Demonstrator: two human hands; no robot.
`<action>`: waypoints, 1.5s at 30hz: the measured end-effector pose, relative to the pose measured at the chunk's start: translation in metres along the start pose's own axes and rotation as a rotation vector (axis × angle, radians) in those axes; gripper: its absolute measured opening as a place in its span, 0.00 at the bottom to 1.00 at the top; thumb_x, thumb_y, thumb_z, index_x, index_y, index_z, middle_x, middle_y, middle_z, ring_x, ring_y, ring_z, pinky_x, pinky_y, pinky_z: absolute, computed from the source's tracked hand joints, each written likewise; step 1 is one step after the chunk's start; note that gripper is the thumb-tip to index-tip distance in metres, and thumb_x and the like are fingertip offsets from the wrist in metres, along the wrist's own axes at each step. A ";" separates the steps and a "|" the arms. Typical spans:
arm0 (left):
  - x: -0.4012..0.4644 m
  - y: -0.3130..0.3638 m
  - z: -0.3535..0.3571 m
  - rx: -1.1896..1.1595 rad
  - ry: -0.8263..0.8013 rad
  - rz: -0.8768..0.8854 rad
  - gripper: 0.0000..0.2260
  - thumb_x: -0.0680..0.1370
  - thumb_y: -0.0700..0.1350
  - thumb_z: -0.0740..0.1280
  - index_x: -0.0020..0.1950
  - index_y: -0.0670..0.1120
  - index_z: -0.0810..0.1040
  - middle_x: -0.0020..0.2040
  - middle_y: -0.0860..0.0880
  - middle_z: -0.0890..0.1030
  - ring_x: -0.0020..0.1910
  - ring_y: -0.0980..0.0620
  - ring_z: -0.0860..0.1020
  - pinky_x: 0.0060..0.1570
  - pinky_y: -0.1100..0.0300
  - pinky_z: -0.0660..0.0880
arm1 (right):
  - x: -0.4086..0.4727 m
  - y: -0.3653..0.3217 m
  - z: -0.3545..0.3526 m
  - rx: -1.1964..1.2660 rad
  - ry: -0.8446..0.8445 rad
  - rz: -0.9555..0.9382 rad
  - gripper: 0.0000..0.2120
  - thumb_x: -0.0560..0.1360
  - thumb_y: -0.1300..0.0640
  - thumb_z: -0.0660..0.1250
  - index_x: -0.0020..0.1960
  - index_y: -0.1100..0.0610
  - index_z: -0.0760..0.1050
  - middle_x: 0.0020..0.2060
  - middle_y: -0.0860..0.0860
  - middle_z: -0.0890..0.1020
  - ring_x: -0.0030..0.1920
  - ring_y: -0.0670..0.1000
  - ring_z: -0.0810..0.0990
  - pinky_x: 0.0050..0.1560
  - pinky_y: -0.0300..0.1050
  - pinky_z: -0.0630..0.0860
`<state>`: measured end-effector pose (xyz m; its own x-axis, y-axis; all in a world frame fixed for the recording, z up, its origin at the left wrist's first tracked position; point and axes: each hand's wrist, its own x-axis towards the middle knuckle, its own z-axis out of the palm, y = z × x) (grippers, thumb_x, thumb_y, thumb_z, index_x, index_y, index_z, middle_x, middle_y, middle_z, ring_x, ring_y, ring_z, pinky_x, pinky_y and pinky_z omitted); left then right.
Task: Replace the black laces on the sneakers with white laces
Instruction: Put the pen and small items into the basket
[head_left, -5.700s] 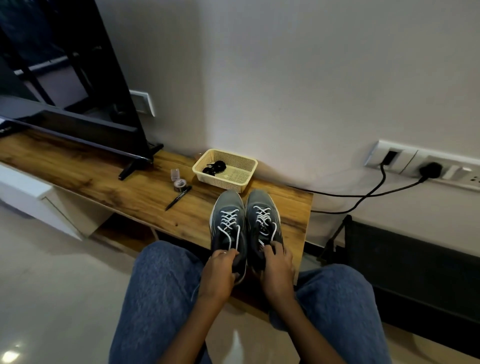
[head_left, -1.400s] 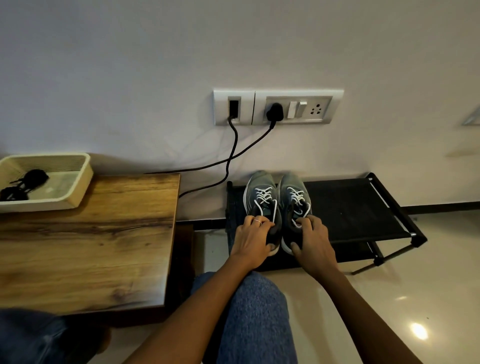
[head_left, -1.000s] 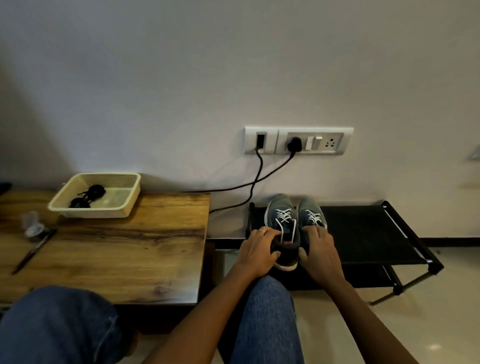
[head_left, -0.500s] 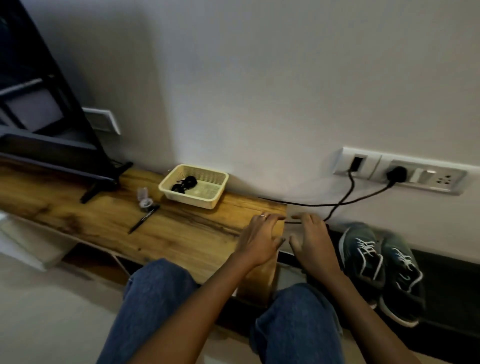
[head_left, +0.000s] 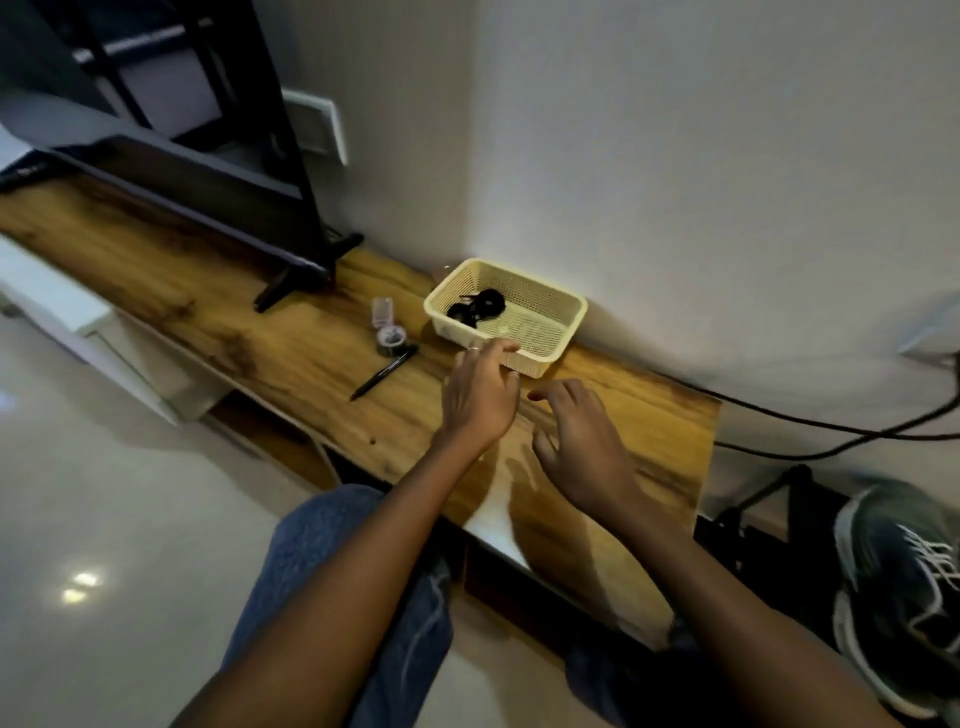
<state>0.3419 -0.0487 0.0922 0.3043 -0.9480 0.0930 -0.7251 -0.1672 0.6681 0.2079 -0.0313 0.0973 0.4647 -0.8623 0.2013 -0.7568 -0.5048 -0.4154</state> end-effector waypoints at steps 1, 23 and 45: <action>0.005 -0.007 -0.005 -0.002 0.010 -0.049 0.16 0.79 0.44 0.63 0.67 0.53 0.71 0.68 0.48 0.71 0.67 0.48 0.66 0.62 0.48 0.69 | 0.008 -0.005 0.008 -0.012 -0.020 -0.027 0.18 0.75 0.61 0.64 0.65 0.58 0.71 0.61 0.55 0.73 0.61 0.56 0.70 0.56 0.50 0.71; 0.054 -0.133 -0.081 0.202 -0.332 -0.442 0.19 0.80 0.39 0.62 0.71 0.45 0.67 0.67 0.41 0.71 0.64 0.42 0.72 0.62 0.49 0.72 | 0.183 -0.065 0.142 -0.211 -0.329 -0.228 0.22 0.80 0.60 0.60 0.73 0.57 0.62 0.73 0.56 0.62 0.69 0.59 0.64 0.68 0.54 0.65; 0.049 -0.125 -0.054 0.447 -0.280 -0.438 0.11 0.77 0.45 0.68 0.60 0.51 0.77 0.58 0.49 0.78 0.59 0.47 0.75 0.55 0.51 0.72 | 0.146 -0.031 0.116 -0.032 -0.255 -0.060 0.12 0.74 0.53 0.70 0.56 0.55 0.77 0.56 0.52 0.75 0.55 0.53 0.75 0.50 0.51 0.75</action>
<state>0.4813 -0.0595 0.0532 0.5000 -0.7915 -0.3514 -0.7752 -0.5899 0.2258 0.3523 -0.1363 0.0369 0.6069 -0.7947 -0.0072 -0.7367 -0.5591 -0.3803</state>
